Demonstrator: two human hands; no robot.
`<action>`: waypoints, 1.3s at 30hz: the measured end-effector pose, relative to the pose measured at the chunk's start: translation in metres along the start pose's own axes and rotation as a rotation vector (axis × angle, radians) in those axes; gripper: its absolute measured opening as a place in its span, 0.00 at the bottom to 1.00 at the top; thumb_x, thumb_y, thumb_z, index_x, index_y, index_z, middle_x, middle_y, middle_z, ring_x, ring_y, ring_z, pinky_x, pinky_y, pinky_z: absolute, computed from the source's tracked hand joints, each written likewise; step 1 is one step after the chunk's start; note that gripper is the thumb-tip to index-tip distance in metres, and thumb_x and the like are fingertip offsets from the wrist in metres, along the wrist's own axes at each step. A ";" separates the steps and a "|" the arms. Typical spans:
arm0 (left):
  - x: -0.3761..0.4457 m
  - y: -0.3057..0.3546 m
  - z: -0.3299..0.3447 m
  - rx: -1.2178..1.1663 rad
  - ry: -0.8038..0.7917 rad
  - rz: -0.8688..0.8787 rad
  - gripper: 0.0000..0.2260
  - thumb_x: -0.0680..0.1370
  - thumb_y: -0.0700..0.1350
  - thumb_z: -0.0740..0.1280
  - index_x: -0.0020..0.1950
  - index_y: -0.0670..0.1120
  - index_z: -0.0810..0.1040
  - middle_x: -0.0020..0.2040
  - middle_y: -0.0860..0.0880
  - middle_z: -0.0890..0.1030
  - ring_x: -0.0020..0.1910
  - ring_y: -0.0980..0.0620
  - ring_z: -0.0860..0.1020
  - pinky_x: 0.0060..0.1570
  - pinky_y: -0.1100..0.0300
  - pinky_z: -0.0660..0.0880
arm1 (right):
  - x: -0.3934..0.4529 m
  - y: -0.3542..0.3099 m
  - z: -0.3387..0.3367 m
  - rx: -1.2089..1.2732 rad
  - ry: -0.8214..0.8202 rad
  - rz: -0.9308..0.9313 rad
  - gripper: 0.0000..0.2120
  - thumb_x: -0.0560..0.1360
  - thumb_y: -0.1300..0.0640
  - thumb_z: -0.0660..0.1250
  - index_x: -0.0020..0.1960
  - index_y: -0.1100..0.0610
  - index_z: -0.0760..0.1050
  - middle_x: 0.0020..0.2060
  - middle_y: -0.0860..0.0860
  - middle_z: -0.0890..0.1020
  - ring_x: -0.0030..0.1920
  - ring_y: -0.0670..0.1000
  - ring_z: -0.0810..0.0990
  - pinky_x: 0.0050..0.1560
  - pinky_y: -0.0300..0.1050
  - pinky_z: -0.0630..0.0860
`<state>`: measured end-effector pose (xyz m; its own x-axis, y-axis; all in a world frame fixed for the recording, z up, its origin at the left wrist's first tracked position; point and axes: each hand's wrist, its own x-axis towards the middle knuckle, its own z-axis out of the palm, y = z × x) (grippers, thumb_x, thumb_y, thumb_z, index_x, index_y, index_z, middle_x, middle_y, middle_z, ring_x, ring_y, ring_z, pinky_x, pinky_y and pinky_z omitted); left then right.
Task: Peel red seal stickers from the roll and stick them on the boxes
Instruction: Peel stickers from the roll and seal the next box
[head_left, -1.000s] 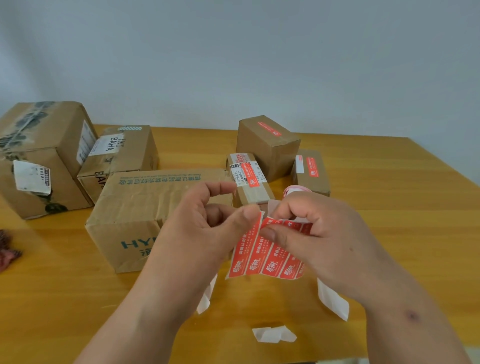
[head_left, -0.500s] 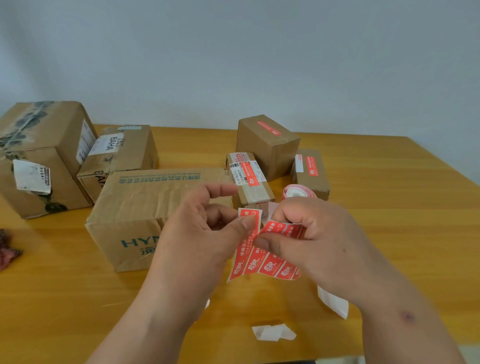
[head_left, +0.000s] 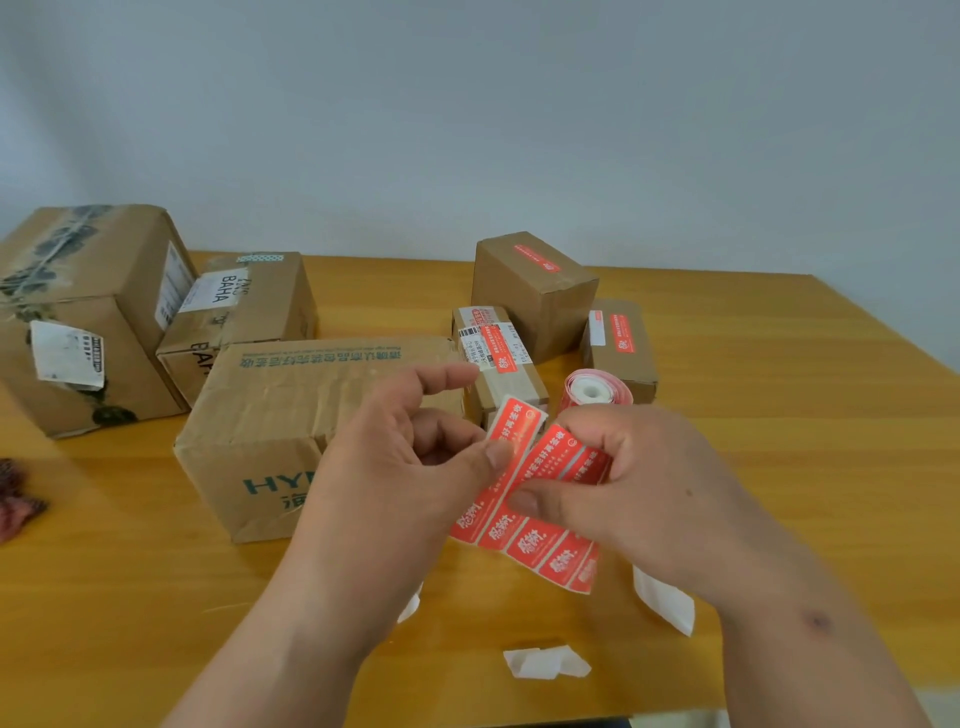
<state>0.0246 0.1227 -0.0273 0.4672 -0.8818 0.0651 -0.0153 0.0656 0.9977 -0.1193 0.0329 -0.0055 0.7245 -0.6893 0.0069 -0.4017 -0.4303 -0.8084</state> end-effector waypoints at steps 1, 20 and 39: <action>0.000 0.000 0.001 -0.006 0.010 0.002 0.23 0.65 0.48 0.72 0.59 0.56 0.75 0.37 0.48 0.84 0.38 0.49 0.84 0.40 0.53 0.78 | 0.000 0.001 0.000 -0.007 0.000 -0.001 0.06 0.68 0.48 0.75 0.42 0.46 0.81 0.40 0.39 0.84 0.40 0.39 0.83 0.38 0.36 0.79; -0.002 0.000 0.011 0.123 0.135 0.122 0.18 0.73 0.42 0.73 0.57 0.59 0.73 0.37 0.51 0.84 0.36 0.54 0.84 0.34 0.61 0.77 | 0.004 -0.009 -0.001 -0.063 -0.023 0.100 0.08 0.66 0.47 0.76 0.40 0.46 0.79 0.36 0.36 0.83 0.36 0.38 0.82 0.34 0.33 0.75; -0.001 -0.001 0.010 0.126 0.194 0.092 0.17 0.72 0.47 0.73 0.58 0.58 0.73 0.37 0.50 0.84 0.37 0.55 0.83 0.39 0.60 0.77 | 0.001 -0.012 0.001 -0.479 0.079 -0.058 0.11 0.74 0.43 0.66 0.37 0.46 0.72 0.34 0.45 0.78 0.36 0.43 0.78 0.34 0.38 0.73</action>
<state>0.0153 0.1193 -0.0287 0.6194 -0.7680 0.1630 -0.1695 0.0719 0.9829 -0.1131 0.0378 0.0033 0.7161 -0.6902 0.1040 -0.5876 -0.6765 -0.4439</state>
